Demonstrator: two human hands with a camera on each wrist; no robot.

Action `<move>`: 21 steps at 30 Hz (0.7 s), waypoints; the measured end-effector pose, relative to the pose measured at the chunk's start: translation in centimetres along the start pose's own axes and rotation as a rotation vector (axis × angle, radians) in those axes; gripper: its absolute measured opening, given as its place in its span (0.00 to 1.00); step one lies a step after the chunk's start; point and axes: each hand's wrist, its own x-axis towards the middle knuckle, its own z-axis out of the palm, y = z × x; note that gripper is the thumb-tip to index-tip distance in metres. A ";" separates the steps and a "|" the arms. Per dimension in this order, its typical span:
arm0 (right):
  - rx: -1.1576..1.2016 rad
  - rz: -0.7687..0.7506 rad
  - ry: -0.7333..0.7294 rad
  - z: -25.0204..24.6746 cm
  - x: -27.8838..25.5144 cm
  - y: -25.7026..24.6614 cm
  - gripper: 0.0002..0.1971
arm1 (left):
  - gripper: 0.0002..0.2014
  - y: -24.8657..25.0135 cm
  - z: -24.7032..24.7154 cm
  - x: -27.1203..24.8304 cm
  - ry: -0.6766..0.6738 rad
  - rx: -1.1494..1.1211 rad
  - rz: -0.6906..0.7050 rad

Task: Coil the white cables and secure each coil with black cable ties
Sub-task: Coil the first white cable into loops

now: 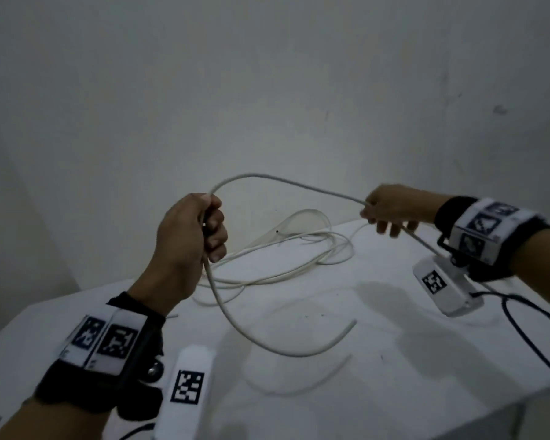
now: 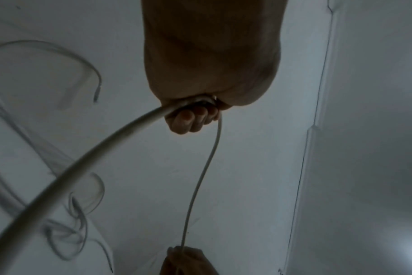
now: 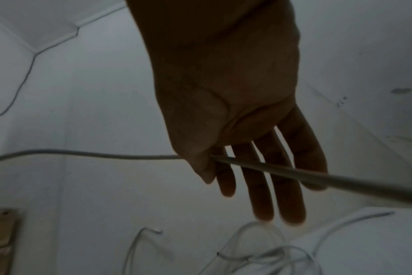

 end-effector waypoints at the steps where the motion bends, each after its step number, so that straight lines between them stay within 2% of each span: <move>1: 0.065 0.023 -0.054 1.0 -0.8 0.6 0.17 | 0.12 -0.7 0.2 -0.3 0.028 -0.035 -0.027; 3: 0.332 0.032 -0.089 2.9 -2.7 1.0 0.20 | 0.12 -2.5 0.3 -1.5 0.081 -0.052 -0.090; 4: 0.531 0.032 -0.060 3.6 -3.4 0.7 0.20 | 0.12 -3.6 0.3 -2.2 0.099 -0.041 -0.113; 7: 1.193 0.059 0.141 4.2 -4.2 -2.2 0.20 | 0.14 -6.3 0.7 -4.2 0.142 0.057 -0.117; 9: 1.516 0.034 0.221 3.8 -4.4 -4.6 0.21 | 0.14 -7.3 1.1 -5.4 0.154 0.122 -0.103; 12: 1.850 -0.035 0.141 4.2 -5.1 -7.8 0.22 | 0.13 -8.0 1.6 -6.8 0.134 0.192 -0.065; 17: 1.976 -0.040 -0.049 9.0 -6.5 -10.2 0.24 | 0.15 -8.3 2.5 -8.3 0.025 0.228 -0.087; 21: 1.690 0.084 -0.197 10.9 -7.3 -9.2 0.19 | 0.16 -8.9 1.4 -8.2 0.117 0.274 -0.075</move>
